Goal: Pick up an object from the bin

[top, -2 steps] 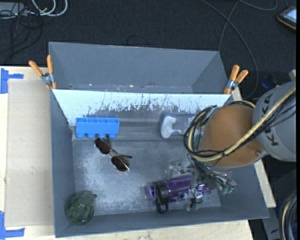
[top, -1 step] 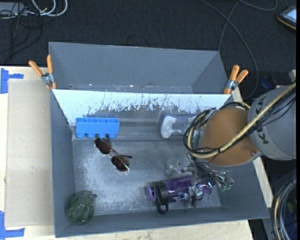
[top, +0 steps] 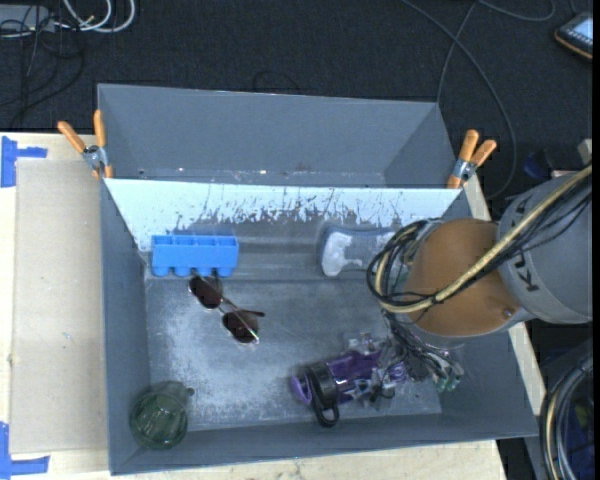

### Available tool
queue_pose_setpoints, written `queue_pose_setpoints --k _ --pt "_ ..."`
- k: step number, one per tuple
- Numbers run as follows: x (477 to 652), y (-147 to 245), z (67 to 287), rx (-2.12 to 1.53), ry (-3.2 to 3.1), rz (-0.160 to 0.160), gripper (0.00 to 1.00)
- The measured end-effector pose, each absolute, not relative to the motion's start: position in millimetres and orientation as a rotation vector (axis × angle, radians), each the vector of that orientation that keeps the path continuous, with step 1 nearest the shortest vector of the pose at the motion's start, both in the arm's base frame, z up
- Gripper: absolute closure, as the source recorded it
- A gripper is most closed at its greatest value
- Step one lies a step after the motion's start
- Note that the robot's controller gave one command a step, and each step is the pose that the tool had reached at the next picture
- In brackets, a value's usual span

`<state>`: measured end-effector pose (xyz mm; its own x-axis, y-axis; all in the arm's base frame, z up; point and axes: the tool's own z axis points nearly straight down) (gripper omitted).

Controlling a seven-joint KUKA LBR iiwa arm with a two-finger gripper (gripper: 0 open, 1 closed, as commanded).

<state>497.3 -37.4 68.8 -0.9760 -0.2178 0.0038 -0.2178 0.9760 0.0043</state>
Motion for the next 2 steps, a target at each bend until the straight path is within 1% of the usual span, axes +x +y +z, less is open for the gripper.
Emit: queue_pose_setpoints --k 1,2 --pt "497.3 -37.4 68.9 0.344 -3.119 -0.006 1.00" --pt "495.0 -36.8 90.1 0.342 -3.111 -0.008 1.00"
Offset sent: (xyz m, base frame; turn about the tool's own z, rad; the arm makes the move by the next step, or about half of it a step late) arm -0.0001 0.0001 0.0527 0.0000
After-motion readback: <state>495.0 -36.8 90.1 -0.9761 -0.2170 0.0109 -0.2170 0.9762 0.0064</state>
